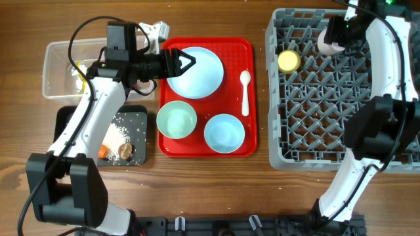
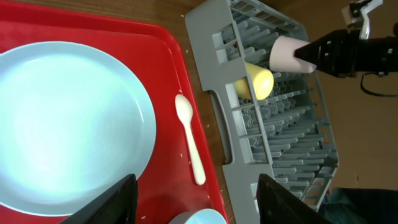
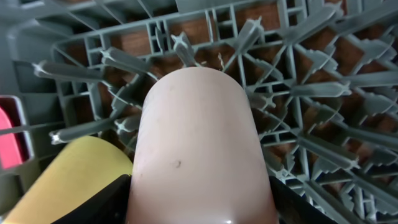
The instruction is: Sort waste into correct bins and load items into the dishwasher rack
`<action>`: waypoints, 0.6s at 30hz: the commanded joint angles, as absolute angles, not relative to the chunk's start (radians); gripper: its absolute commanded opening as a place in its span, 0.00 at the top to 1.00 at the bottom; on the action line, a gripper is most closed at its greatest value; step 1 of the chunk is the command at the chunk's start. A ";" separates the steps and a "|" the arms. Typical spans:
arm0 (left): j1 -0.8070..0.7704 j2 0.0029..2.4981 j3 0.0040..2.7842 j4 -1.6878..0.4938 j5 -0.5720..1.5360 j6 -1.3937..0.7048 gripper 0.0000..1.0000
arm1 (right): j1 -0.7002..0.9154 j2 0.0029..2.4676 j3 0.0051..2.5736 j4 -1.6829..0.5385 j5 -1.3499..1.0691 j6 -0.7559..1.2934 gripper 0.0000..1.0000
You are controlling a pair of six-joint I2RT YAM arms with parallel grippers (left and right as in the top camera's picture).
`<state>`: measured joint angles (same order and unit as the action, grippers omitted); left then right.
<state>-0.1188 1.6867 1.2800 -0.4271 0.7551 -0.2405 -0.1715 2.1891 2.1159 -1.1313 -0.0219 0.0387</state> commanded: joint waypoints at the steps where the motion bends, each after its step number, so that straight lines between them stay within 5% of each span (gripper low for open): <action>1: -0.121 1.670 1.281 -0.430 0.746 -0.215 0.39 | -0.175 2.230 2.133 -1.137 -0.008 0.018 0.72; 12: -0.121 1.670 1.281 -0.432 0.715 -0.215 0.34 | -0.175 2.233 2.133 -1.135 -0.007 0.002 0.71; 15: -0.121 1.670 1.281 -0.432 0.712 -0.216 0.33 | -0.175 2.233 2.133 -1.133 -0.008 0.001 0.55; 18: -0.121 1.670 1.281 -0.431 0.712 -0.215 0.33 | -0.175 2.233 2.133 -1.131 -0.008 0.001 0.55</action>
